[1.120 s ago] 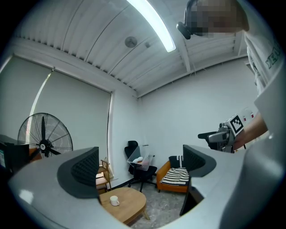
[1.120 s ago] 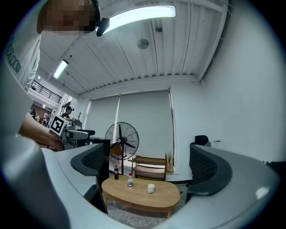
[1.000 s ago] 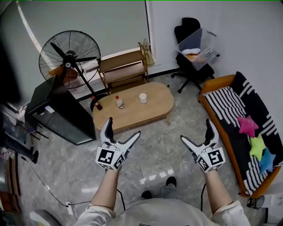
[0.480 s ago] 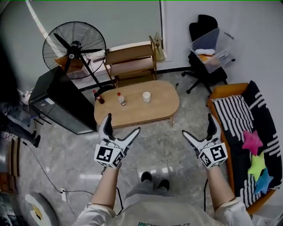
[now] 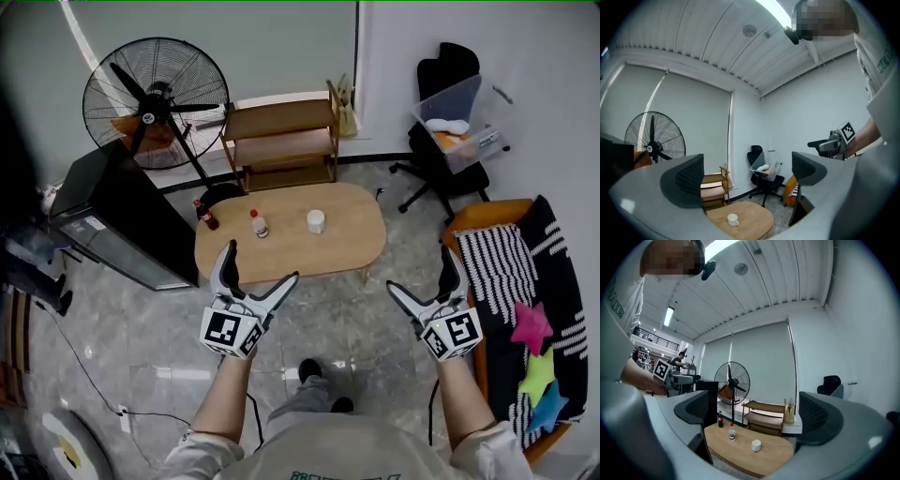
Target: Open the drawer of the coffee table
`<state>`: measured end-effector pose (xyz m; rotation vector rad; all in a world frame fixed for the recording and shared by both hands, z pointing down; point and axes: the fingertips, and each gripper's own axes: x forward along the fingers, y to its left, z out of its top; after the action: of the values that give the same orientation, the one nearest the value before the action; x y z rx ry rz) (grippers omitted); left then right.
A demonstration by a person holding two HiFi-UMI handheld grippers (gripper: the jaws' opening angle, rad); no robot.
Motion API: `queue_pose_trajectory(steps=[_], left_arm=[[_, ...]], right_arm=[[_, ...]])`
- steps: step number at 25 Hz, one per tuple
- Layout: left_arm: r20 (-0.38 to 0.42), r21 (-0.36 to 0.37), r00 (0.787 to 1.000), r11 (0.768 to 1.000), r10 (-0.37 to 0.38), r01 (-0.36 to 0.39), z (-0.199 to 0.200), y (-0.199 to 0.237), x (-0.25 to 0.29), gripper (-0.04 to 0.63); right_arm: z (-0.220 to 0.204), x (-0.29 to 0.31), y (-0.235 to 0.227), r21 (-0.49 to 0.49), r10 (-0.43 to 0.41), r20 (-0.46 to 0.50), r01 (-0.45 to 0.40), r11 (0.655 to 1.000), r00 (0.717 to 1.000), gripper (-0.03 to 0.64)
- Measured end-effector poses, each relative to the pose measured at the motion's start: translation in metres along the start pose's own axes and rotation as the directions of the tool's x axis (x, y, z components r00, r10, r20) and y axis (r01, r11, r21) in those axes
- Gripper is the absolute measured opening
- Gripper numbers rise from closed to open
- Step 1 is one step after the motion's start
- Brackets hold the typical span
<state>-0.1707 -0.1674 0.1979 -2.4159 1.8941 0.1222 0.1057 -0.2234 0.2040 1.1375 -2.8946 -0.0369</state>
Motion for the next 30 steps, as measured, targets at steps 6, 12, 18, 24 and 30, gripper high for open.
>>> queue_pose_trajectory(steps=[6, 12, 18, 24, 30], left_arm=[[-0.011, -0.018, 1.000, 1.000, -0.013, 0.013, -0.016, 0.040, 0.032, 0.565], [-0.032, -0.016, 0.999, 1.000, 0.007, -0.008, -0.032, 0.054, 0.056, 0.565], [-0.057, -0.012, 0.994, 0.995, 0.095, -0.095, -0.046, 0.051, 0.065, 0.565], [-0.118, -0.021, 0.977, 0.983, 0.179, -0.182, -0.085, 0.048, 0.061, 0.565], [-0.182, -0.040, 0.961, 0.975, 0.209, -0.219, -0.150, 0.044, 0.060, 0.565]], right_arm=[[-0.016, 0.045, -0.011, 0.017, -0.027, -0.027, 0.028, 0.999, 0.999, 0.589], [-0.035, 0.068, -0.035, 0.044, -0.024, -0.050, 0.026, 0.999, 0.998, 0.589], [-0.062, 0.094, -0.057, 0.092, 0.050, -0.060, -0.044, 0.995, 0.997, 0.589], [-0.115, 0.111, -0.057, 0.173, 0.132, -0.104, -0.113, 0.978, 0.986, 0.589], [-0.212, 0.110, -0.053, 0.282, 0.164, -0.188, -0.107, 0.954, 0.968, 0.589]])
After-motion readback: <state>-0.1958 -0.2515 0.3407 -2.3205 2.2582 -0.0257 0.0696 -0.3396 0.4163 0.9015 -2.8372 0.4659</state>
